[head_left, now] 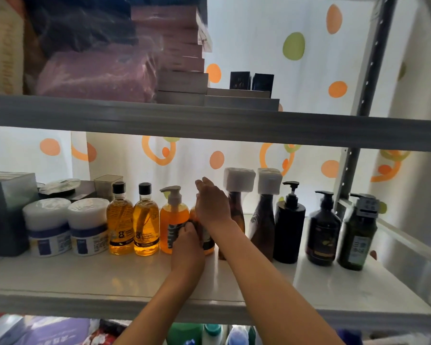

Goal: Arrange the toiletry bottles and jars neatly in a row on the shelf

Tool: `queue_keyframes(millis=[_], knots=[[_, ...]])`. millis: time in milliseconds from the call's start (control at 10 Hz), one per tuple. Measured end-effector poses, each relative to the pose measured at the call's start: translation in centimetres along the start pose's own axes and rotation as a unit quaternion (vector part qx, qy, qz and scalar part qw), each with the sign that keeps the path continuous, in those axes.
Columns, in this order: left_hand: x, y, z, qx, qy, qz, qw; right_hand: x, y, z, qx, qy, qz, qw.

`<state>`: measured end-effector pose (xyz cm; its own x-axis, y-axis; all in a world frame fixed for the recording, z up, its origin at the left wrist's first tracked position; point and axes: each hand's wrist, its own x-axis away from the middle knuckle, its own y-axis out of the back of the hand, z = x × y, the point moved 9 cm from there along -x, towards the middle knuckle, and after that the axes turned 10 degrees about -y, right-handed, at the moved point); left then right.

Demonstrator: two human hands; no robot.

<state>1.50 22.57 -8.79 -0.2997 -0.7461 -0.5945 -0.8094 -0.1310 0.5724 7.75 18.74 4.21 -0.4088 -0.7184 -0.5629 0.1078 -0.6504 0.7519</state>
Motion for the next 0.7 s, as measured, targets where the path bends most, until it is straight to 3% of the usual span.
queue_keyframes(millis=[300,600,700], knots=[[0.1,-0.5,-0.9,-0.077,-0.050,0.057,0.994,0.0,-0.6,-0.7,-0.027,-0.033,-0.008,0.999],[0.3,3.3,-6.0,-0.098,-0.205,0.093,0.969,3.0,2.6,-0.7,-0.042,-0.017,-0.005,0.999],[0.6,6.7,-8.8,-0.121,-0.245,0.079,0.959,4.8,5.2,-1.7,-0.199,-0.067,-0.044,0.977]])
